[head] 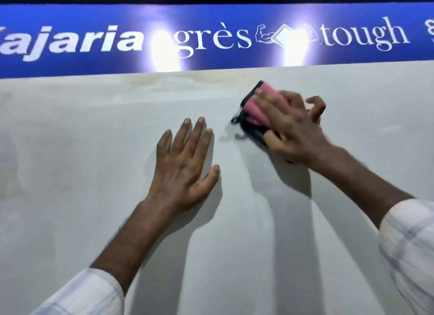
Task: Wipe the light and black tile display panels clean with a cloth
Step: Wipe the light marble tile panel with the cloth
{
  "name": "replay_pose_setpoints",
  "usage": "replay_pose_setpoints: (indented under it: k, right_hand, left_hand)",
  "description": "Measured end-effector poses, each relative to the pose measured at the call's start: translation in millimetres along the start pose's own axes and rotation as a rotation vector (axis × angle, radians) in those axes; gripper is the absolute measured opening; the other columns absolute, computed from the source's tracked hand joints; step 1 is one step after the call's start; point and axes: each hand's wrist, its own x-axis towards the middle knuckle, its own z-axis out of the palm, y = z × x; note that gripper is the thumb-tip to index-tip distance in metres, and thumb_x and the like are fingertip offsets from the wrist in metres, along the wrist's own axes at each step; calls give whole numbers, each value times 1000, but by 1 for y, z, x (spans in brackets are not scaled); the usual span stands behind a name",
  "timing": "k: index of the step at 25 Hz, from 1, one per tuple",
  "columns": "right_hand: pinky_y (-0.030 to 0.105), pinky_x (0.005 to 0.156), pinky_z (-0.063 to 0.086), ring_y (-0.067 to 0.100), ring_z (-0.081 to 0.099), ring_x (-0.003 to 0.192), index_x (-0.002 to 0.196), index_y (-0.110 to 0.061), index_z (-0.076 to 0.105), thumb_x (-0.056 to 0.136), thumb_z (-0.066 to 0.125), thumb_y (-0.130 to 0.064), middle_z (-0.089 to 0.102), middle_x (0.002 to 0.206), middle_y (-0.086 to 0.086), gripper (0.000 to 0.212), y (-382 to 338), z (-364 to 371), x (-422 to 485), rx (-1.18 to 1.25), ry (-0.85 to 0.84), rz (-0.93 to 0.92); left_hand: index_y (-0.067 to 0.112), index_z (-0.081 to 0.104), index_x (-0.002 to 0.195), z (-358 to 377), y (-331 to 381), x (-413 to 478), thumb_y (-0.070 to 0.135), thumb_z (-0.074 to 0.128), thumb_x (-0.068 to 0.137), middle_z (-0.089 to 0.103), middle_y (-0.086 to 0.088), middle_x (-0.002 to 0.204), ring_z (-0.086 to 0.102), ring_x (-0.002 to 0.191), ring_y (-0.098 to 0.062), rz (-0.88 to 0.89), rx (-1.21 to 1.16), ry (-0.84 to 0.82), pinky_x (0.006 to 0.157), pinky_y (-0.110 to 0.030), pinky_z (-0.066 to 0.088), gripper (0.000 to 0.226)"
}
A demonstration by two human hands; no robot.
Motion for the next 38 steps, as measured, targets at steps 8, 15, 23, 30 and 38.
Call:
replay_pose_setpoints:
  k: [8, 15, 23, 30, 38]
  right_hand:
    - [45, 90, 23, 32, 47, 131, 151, -23, 47, 76, 39, -37, 44, 159, -6, 77, -48, 9, 48, 23, 8, -98]
    - [49, 94, 26, 36, 41, 131, 154, -22, 40, 77, 38, -34, 39, 161, -5, 77, -42, 15, 85, 88, 20, 239]
    - [50, 92, 27, 34, 45, 127, 148, -24, 44, 80, 34, -37, 47, 154, -5, 70, 21, 15, 102, 69, 43, 298]
    - [49, 92, 27, 27, 44, 133, 153, -32, 39, 83, 38, -40, 47, 154, -8, 70, 74, 14, 78, 65, 10, -42]
    - [46, 95, 28, 28, 42, 139, 155, -24, 44, 82, 41, -37, 42, 161, -6, 75, 14, 12, 20, 44, -33, -275]
  left_hand:
    - [9, 41, 159, -1, 0, 0, 52, 39, 99, 30, -11, 169, 25, 158, -31, 16, 29, 25, 122, -57, 24, 73]
    - [11, 46, 156, -9, 6, 2, 51, 42, 96, 31, -7, 169, 25, 158, -29, -39, -16, -45, 122, -56, 24, 72]
    - [12, 46, 156, -18, 35, 9, 52, 44, 96, 24, -6, 172, 23, 159, -27, 73, -12, -90, 120, -53, 29, 72]
    - [12, 35, 162, 0, 44, -3, 51, 40, 98, 22, -6, 172, 19, 160, -28, 36, 17, -83, 124, -58, 24, 74]
    - [10, 41, 159, 3, 42, -5, 52, 40, 97, 28, -9, 170, 23, 159, -30, 49, -16, -38, 122, -59, 25, 75]
